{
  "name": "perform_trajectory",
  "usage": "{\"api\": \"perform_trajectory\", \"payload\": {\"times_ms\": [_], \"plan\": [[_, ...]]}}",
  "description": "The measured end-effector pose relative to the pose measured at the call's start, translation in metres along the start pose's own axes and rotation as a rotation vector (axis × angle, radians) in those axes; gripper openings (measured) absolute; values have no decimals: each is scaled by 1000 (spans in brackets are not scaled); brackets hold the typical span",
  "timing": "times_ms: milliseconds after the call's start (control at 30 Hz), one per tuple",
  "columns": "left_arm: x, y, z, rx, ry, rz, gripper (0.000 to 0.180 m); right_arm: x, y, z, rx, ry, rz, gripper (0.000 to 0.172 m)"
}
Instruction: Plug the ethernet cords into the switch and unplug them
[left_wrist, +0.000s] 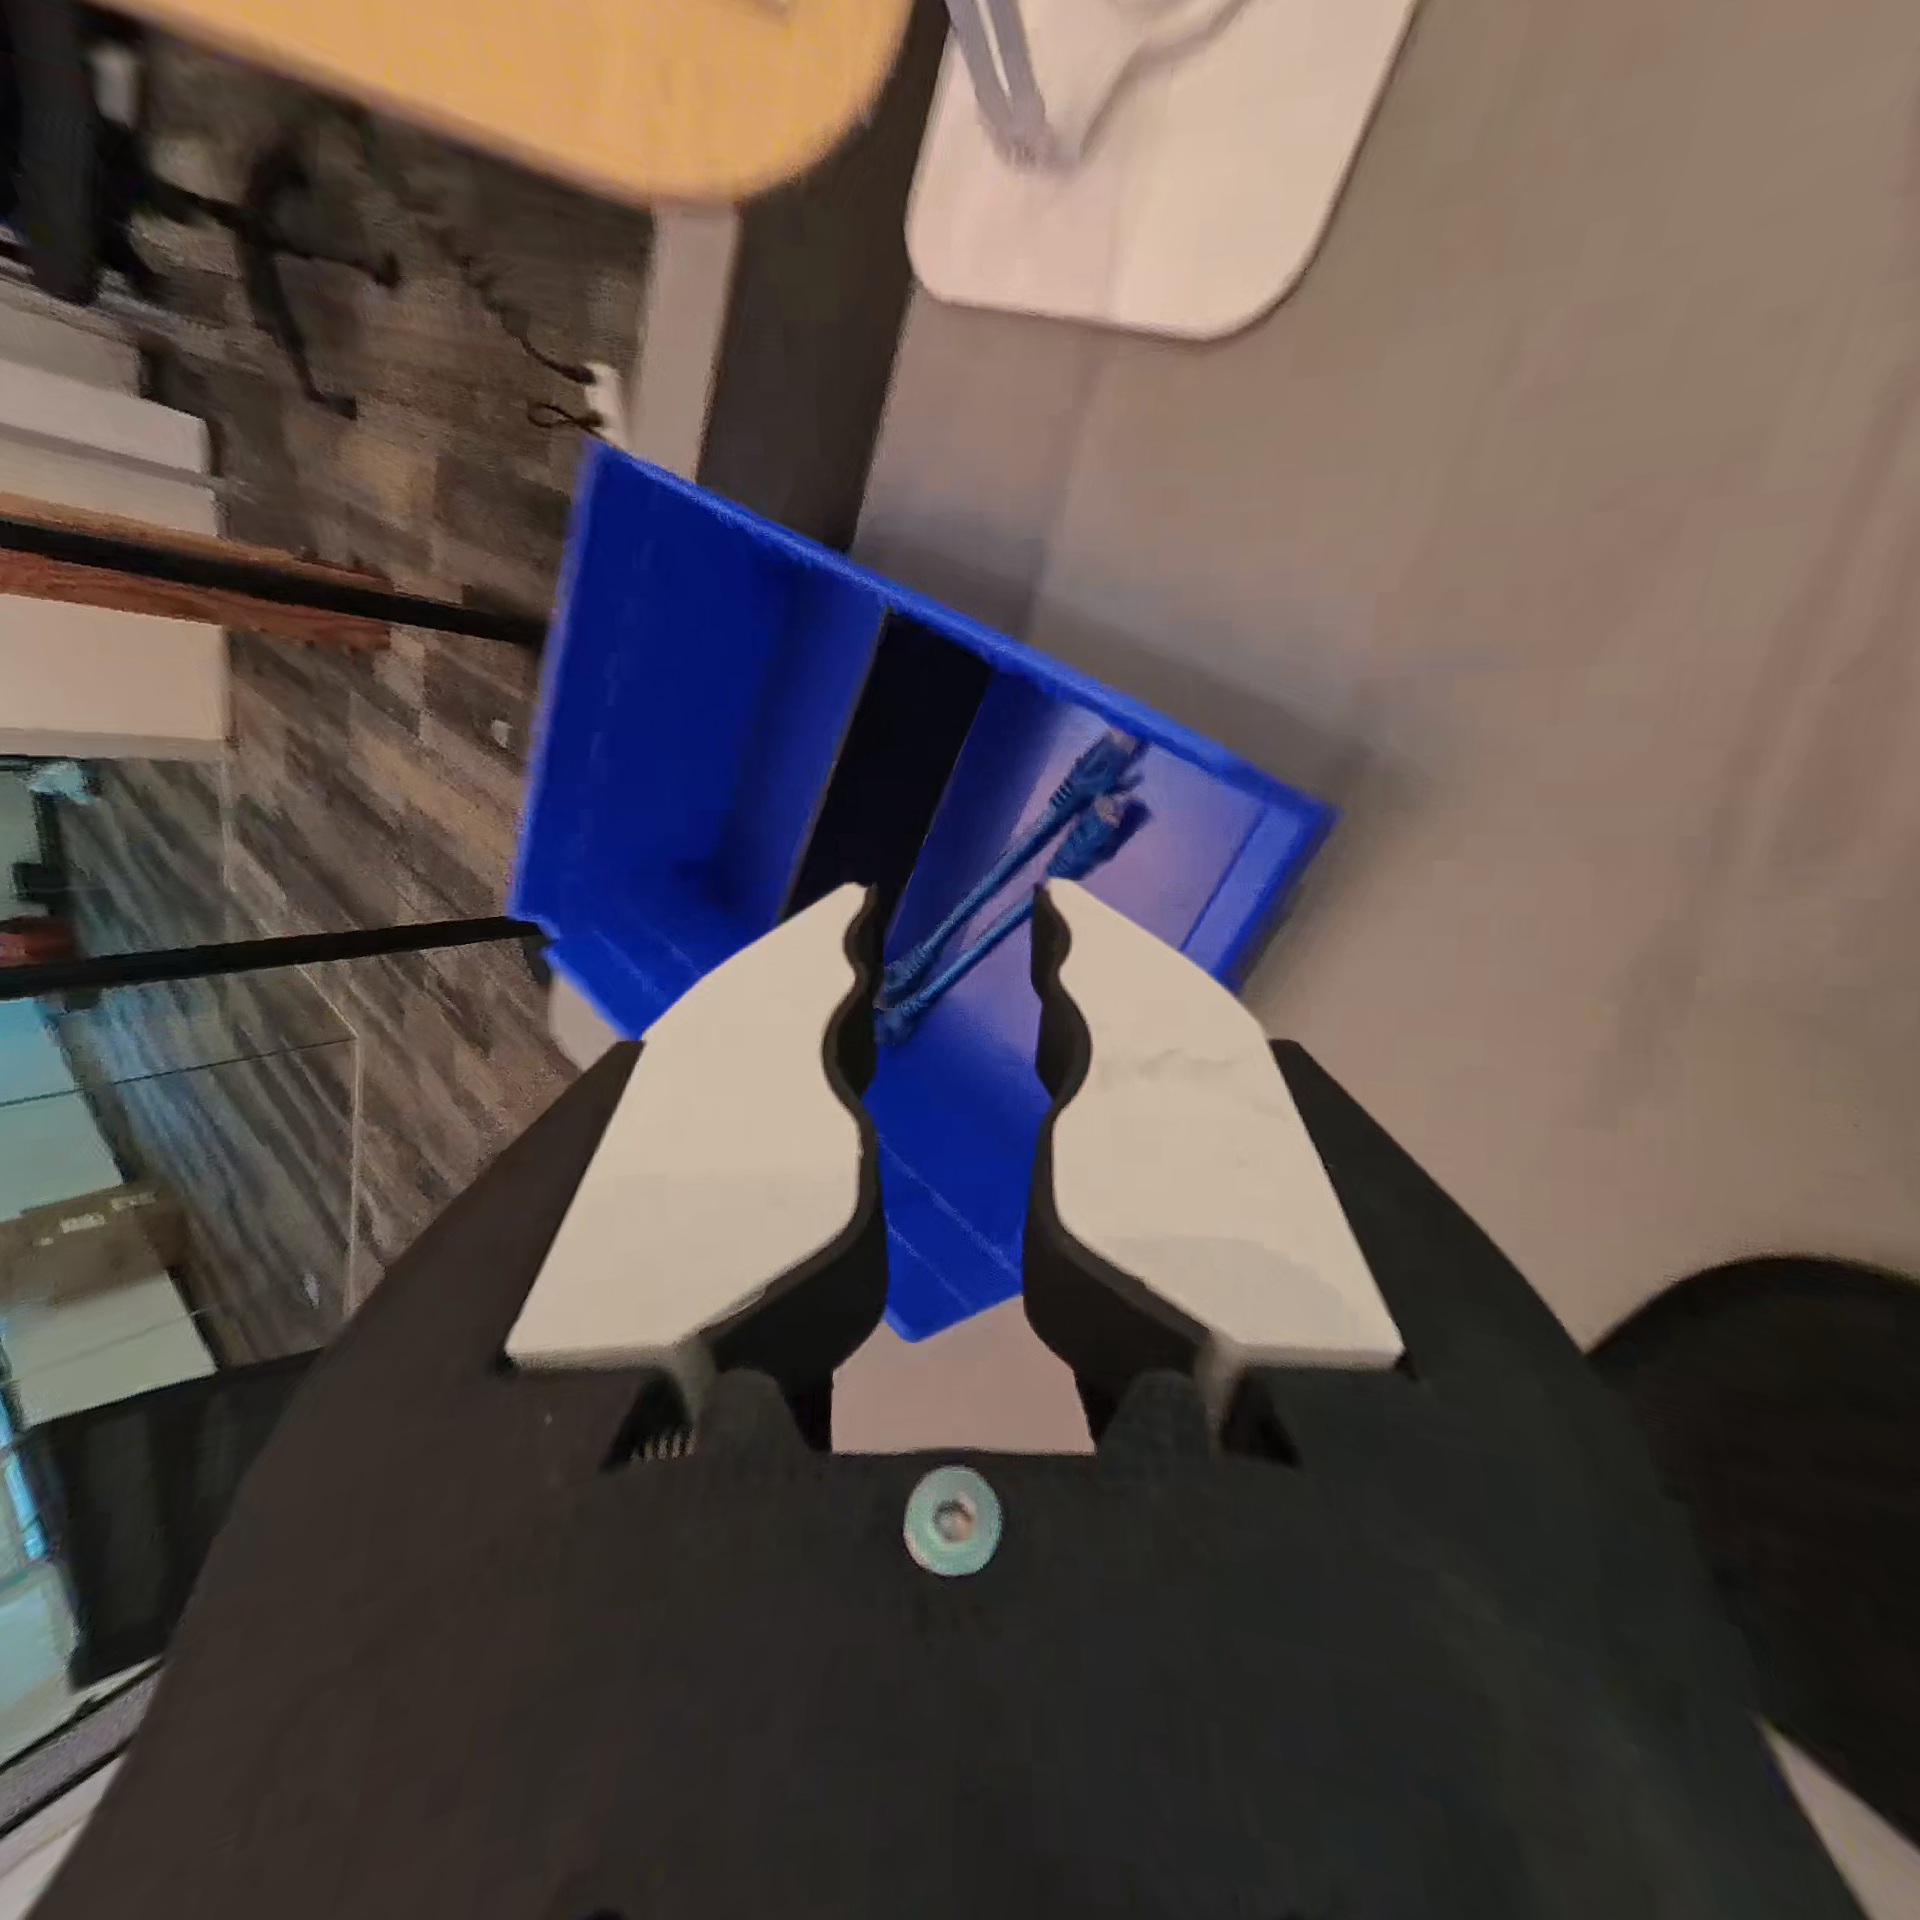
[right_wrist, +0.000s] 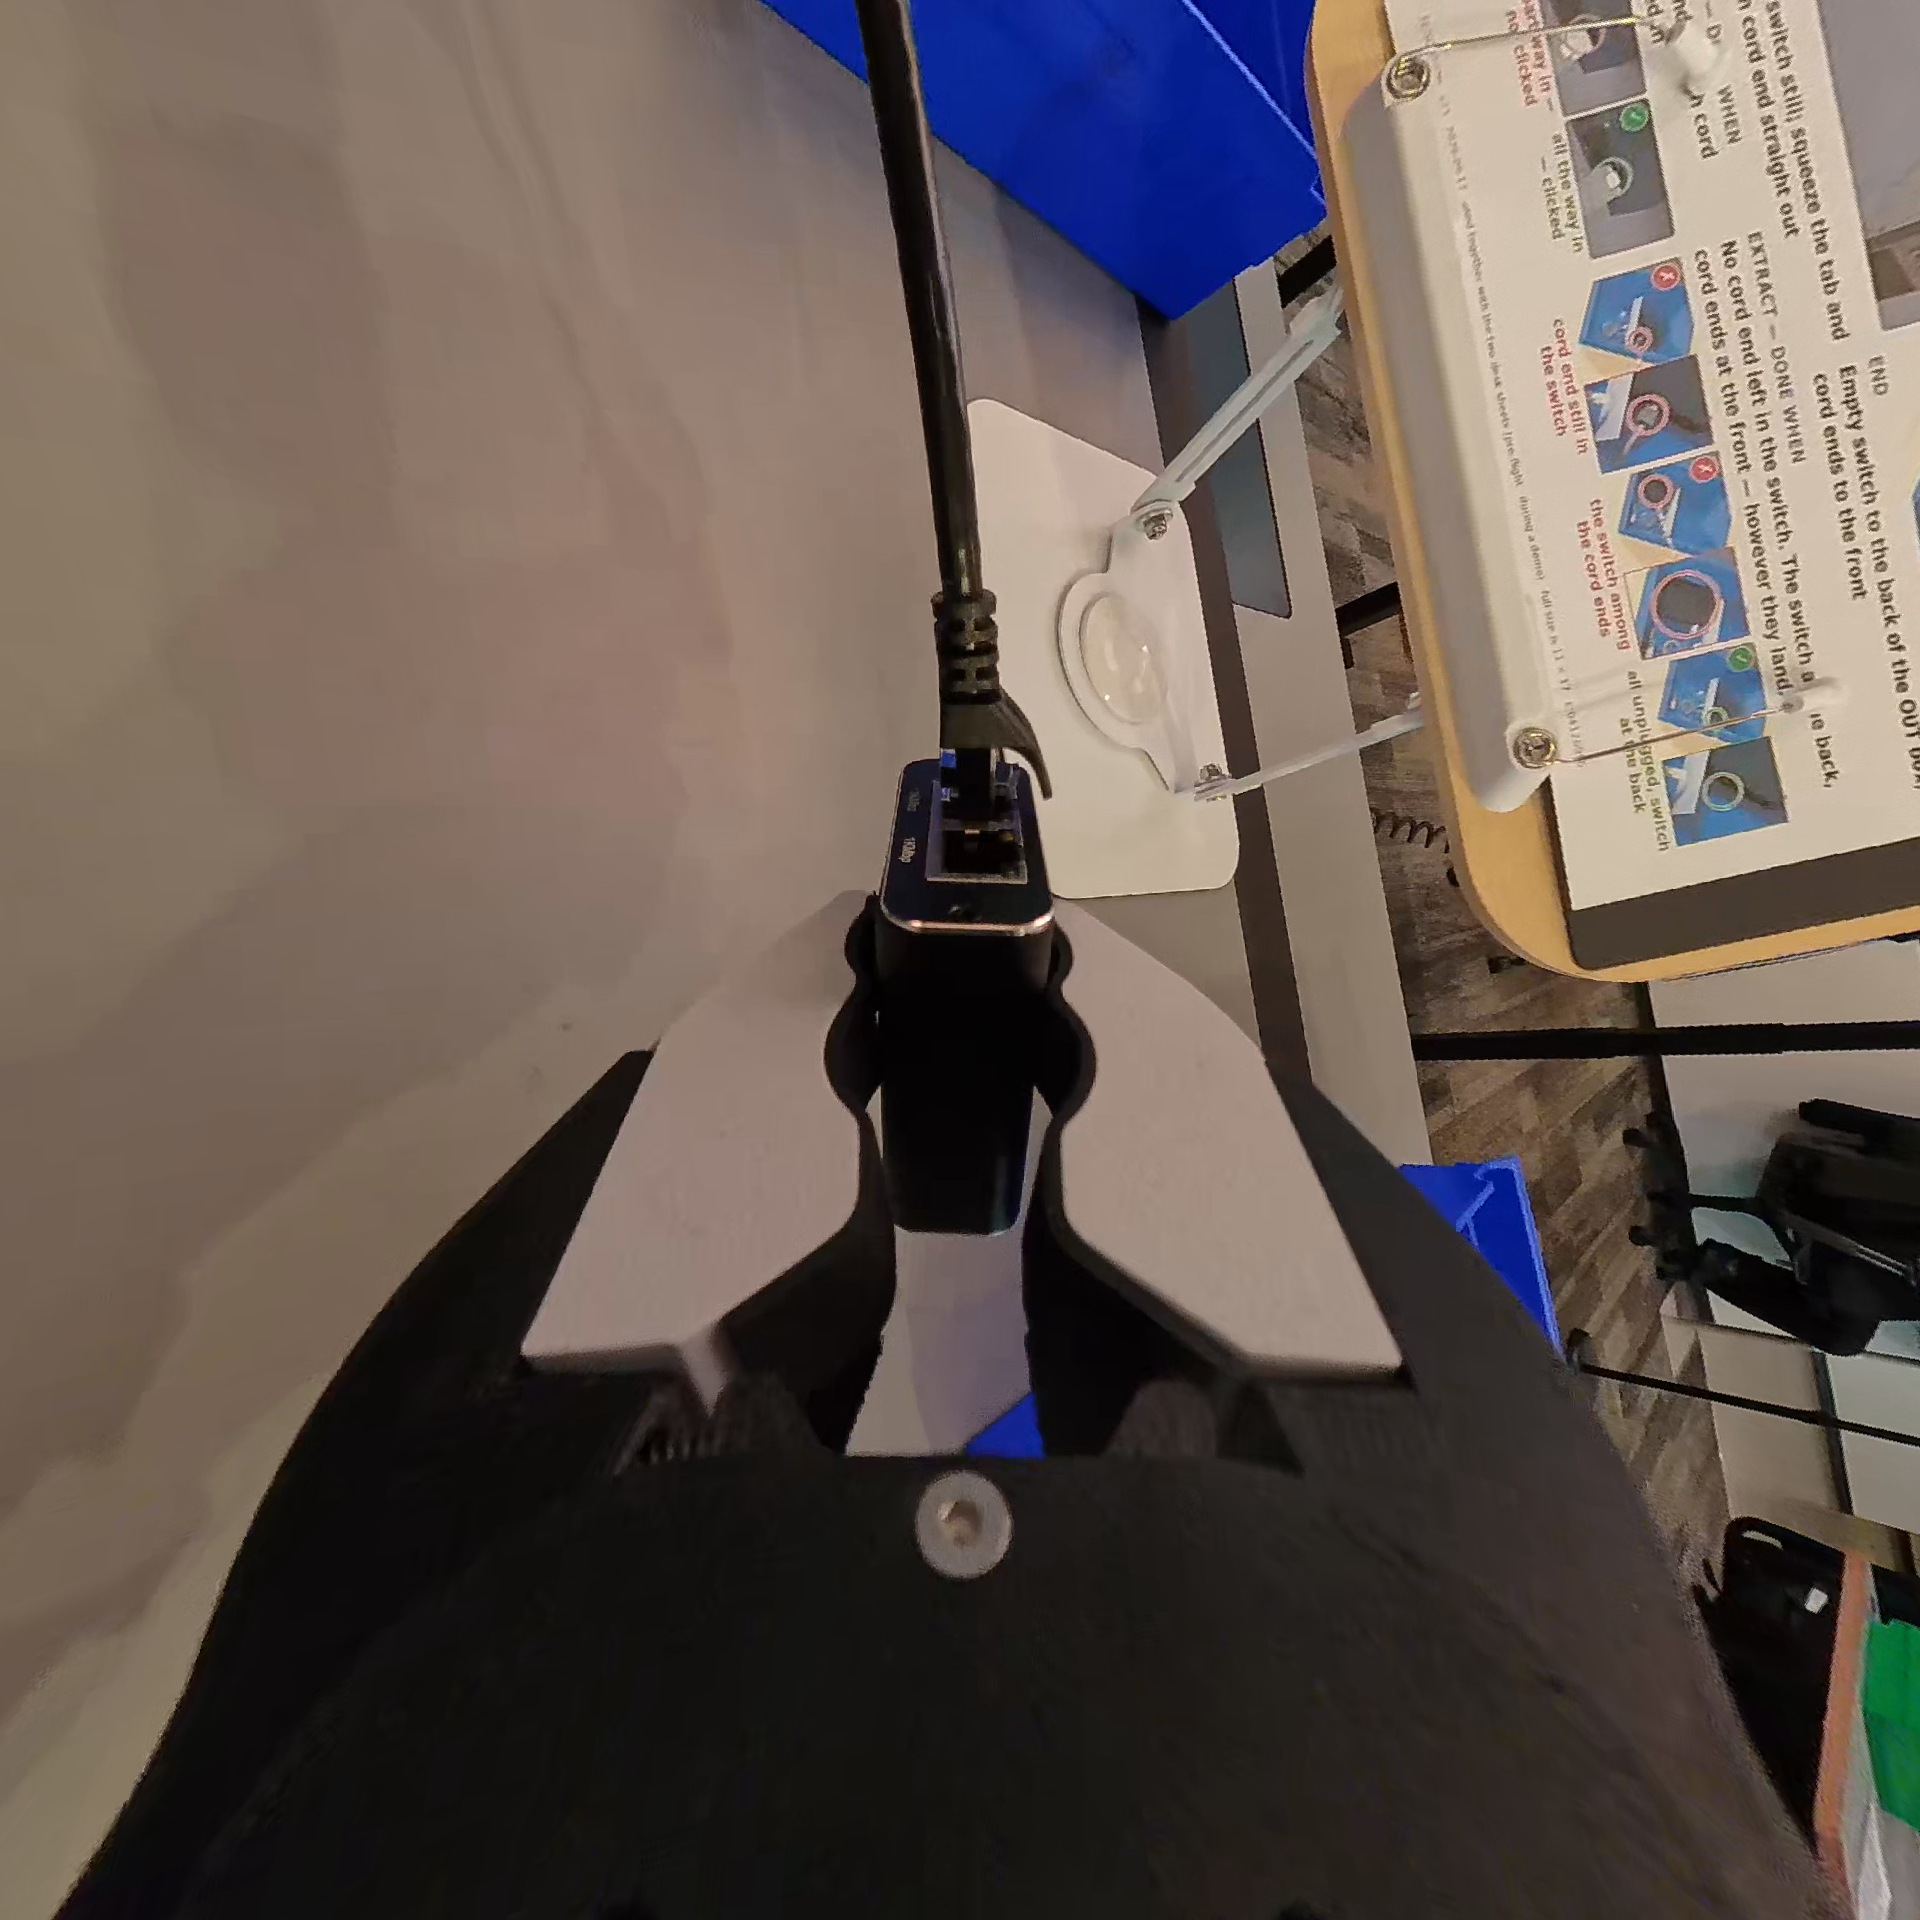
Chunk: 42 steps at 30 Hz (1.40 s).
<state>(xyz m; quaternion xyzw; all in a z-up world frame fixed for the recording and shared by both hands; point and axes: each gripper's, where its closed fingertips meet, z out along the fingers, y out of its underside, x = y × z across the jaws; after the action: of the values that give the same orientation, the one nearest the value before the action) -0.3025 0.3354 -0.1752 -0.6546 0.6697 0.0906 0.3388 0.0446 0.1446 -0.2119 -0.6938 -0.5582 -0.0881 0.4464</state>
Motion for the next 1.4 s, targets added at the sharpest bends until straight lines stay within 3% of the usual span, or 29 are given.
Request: {"api": "perform_trajectory", "payload": {"times_ms": [167, 433, 833, 1167, 1400], "plan": [[13, 31, 55, -56, 165, 53, 26, -2, 2, 3, 2, -12, 10, 27], [37, 49, 100, -67, 274, 132, 21, -3, 11, 9, 4, -31, 50, 27], [43, 70, 141, -124, 360, 246, 17, -18, 4, 26, -15, -83, 56, 27], [45, 71, 158, -91, 376, 298, 15, -19, 1, 33, -15, -93, 60, 26], [41, 69, 162, -47, 412, 199, 10, -19, 1, 33, -9, -93, 58, 27]]}}
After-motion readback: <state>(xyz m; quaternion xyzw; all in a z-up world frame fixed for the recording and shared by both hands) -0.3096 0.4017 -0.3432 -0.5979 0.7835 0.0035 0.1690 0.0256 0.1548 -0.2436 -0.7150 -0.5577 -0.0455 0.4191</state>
